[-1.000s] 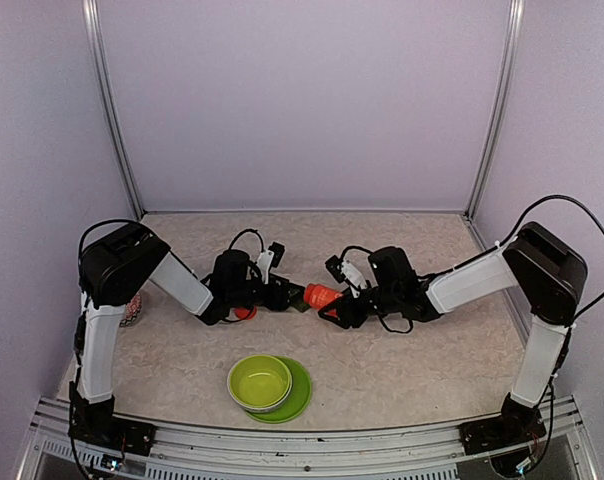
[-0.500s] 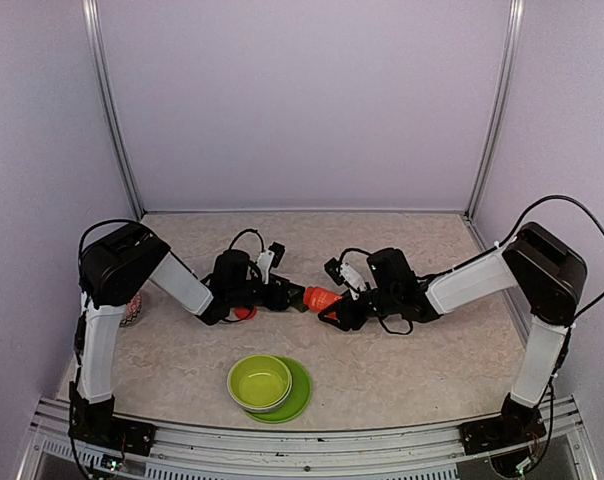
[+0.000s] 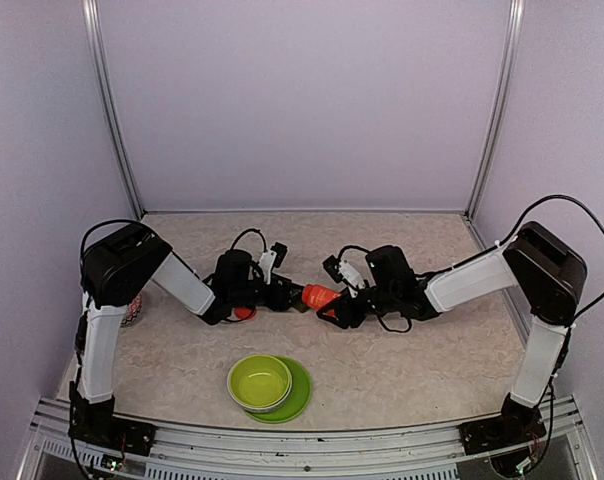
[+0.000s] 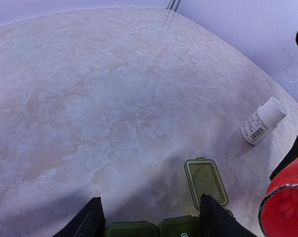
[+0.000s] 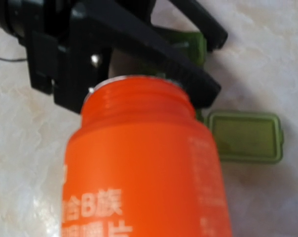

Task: Sort the pills into containers
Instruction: Pour the pill into the compartment of the pill container.

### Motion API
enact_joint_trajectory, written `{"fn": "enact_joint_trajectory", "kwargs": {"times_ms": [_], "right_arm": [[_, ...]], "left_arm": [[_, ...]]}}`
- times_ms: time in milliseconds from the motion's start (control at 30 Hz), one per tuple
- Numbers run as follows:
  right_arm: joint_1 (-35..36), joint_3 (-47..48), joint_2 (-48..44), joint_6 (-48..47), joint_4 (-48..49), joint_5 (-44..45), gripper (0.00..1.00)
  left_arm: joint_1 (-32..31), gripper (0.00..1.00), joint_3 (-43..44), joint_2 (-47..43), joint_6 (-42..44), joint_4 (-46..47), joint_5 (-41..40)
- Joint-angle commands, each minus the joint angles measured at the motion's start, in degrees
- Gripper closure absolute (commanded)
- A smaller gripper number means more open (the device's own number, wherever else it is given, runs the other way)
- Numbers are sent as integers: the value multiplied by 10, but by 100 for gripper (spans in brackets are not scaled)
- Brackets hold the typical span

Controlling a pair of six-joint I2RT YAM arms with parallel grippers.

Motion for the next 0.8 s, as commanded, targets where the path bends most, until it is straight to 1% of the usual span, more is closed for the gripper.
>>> {"fn": "enact_joint_trajectory", "kwargs": {"times_ms": [0, 767], "right_arm": [[8, 22, 5, -6, -7, 7, 60], [11, 63, 26, -12, -76, 35, 60]], "left_arm": [[-4, 37, -3, 14, 3, 6, 8], [-4, 36, -5, 14, 2, 9, 8]]}}
